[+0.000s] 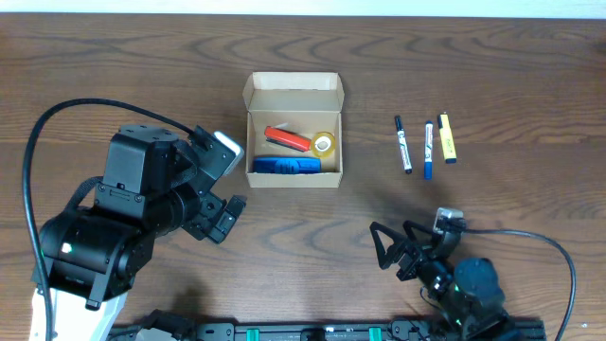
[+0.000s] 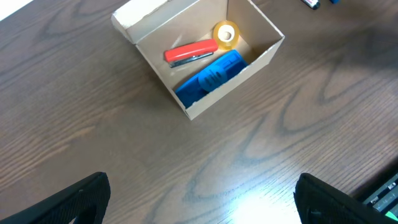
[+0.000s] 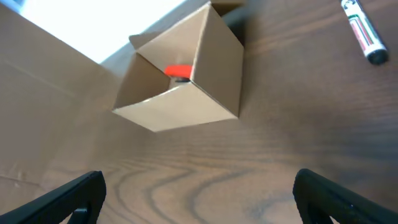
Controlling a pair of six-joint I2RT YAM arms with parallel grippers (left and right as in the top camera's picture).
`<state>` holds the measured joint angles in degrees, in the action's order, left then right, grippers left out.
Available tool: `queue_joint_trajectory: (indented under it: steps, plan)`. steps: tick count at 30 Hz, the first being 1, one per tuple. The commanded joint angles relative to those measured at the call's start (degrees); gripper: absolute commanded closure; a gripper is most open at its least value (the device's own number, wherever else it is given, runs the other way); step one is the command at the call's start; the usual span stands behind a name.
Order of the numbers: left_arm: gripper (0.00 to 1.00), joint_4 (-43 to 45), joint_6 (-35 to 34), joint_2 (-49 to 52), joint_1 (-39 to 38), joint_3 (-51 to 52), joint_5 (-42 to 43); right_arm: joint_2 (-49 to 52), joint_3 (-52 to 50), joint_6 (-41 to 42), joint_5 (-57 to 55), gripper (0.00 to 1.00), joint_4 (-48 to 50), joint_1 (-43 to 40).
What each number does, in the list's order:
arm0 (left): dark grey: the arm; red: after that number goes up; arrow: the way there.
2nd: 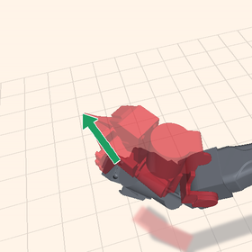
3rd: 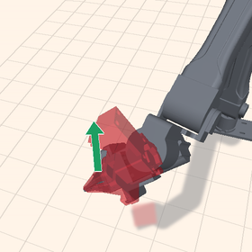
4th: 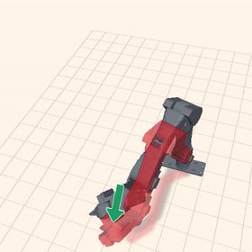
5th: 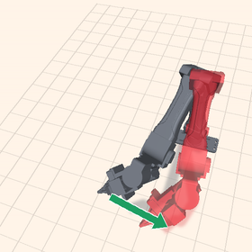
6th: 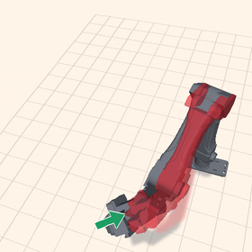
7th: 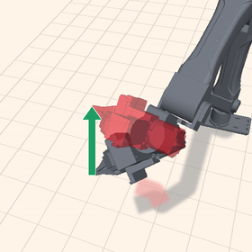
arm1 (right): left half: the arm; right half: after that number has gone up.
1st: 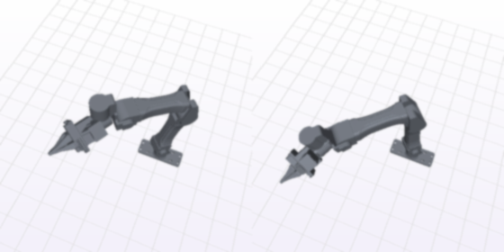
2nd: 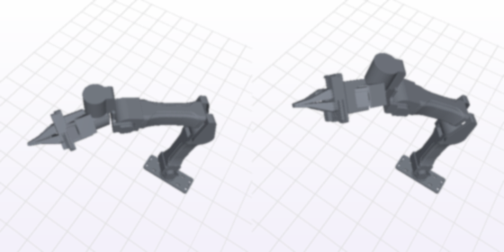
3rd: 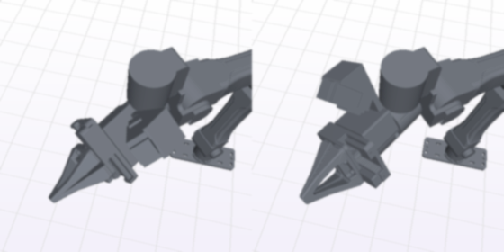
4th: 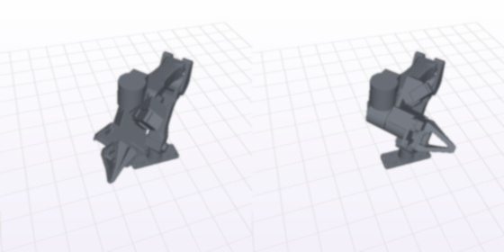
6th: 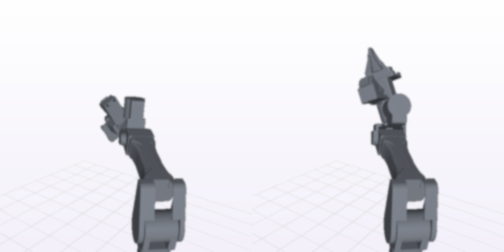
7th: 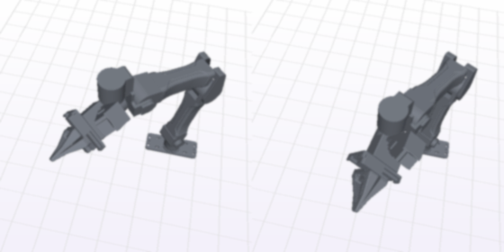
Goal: Pack container
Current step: 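Reach the right gripper to the yellow highlighter and grasp it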
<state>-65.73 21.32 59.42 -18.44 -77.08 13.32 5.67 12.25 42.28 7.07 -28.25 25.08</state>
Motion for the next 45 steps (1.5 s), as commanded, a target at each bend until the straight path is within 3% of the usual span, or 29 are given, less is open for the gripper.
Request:
queue_joint_trajectory:
  steps: [1, 15, 24, 31, 34, 45]
  plan:
    - [0.05, -0.2, 1.0, 0.1, 0.2, -1.1, -0.2, 7.6, 7.0, -5.0, 2.5, 0.01, -1.5, -2.3]
    - [0.05, -0.2, 1.0, 0.1, 0.2, -1.1, -0.2, 49.6, 31.6, -28.2, -2.5, 0.01, -2.6, -14.6]
    - [0.05, -0.1, 1.0, 0.1, 0.2, -1.1, -0.2, 70.8, 42.0, -32.2, -6.9, 0.01, -1.4, -28.8]
    - [0.05, -0.2, 1.0, 0.1, 0.2, -1.1, -0.2, 78.8, 43.3, -41.0, -7.1, 0.01, -0.4, -34.1]
    - [0.05, -0.2, 1.0, 0.1, 0.2, -1.1, -0.2, 80.8, 43.3, -43.6, -8.8, 0.06, 1.0, -34.5]
    - [0.05, -0.2, 1.0, 0.1, 0.2, -1.1, -0.2, 91.2, 43.3, -44.1, -10.9, 0.12, 10.6, -35.9]
